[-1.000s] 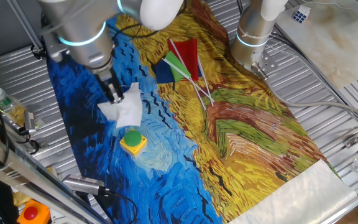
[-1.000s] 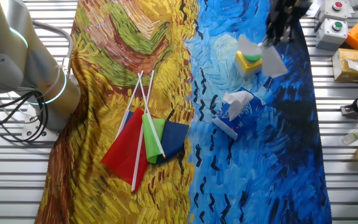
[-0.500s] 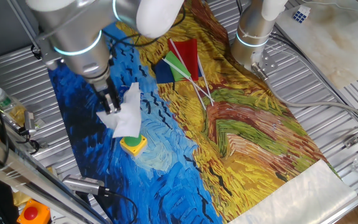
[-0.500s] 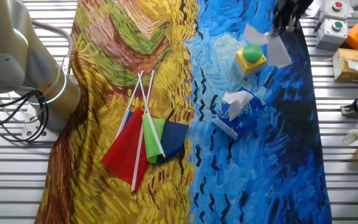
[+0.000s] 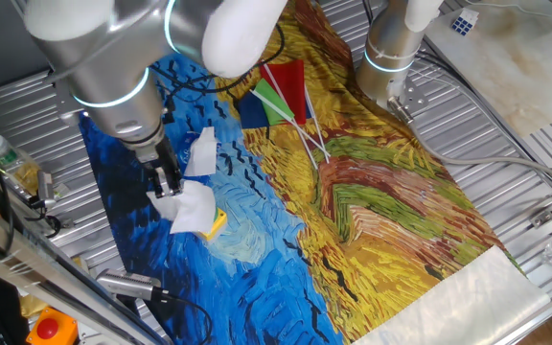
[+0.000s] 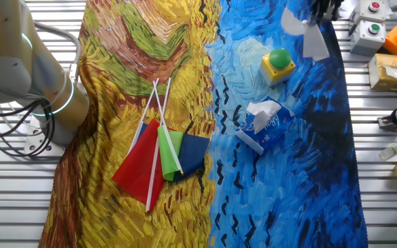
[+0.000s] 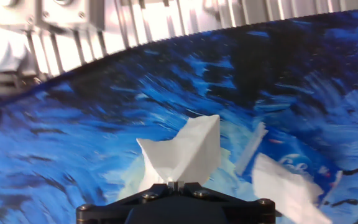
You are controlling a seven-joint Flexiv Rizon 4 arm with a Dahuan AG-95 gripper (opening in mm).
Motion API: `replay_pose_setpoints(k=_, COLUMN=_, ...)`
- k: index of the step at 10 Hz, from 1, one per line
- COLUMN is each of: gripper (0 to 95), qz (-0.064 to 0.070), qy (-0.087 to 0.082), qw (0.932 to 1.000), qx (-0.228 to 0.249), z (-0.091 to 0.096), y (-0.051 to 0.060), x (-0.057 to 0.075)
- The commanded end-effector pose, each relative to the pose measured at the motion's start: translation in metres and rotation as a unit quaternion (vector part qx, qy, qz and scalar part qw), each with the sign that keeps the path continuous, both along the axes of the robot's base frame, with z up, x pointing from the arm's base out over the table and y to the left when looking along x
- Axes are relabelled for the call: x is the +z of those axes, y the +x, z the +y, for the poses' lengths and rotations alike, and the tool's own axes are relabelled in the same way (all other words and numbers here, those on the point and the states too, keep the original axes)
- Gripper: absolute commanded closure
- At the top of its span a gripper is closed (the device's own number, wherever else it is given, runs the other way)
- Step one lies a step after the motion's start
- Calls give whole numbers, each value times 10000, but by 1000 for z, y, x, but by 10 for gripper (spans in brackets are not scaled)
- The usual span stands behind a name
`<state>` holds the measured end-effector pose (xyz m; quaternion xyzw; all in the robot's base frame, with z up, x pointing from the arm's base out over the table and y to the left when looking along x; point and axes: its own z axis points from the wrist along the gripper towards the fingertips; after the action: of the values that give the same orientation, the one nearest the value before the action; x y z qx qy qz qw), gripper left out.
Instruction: Pull out a napkin
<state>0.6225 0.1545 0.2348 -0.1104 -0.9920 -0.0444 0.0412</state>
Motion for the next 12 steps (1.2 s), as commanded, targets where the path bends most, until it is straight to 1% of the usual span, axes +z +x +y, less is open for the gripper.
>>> replay_pose_setpoints(k=1, gripper=950, qz=-22, qy=166, qw=9998, qx=-144, z=8, y=3, x=3)
replay_pose_setpoints(k=3, gripper=950, qz=-50, qy=80, qw=9998, qx=-162, z=10, y=5, x=3)
replay_pose_setpoints(k=4, gripper=950, qz=-70, qy=-90, qw=9998, qx=-163, z=11, y=6, x=0)
replay_pose_setpoints(k=6, gripper=950, qz=-98, qy=-227, qw=9996, qx=-163, z=13, y=9, x=-7)
replay_pose_setpoints(k=8, gripper=950, qz=-109, qy=-233, qw=9995, qx=-165, z=14, y=13, x=-15)
replay_pose_setpoints(k=10, gripper=950, qz=-145, qy=-204, qw=9995, qx=-168, z=16, y=18, x=-27)
replay_pose_setpoints(k=12, gripper=950, qz=-206, qy=-169, qw=9995, qx=-173, z=15, y=22, x=-34)
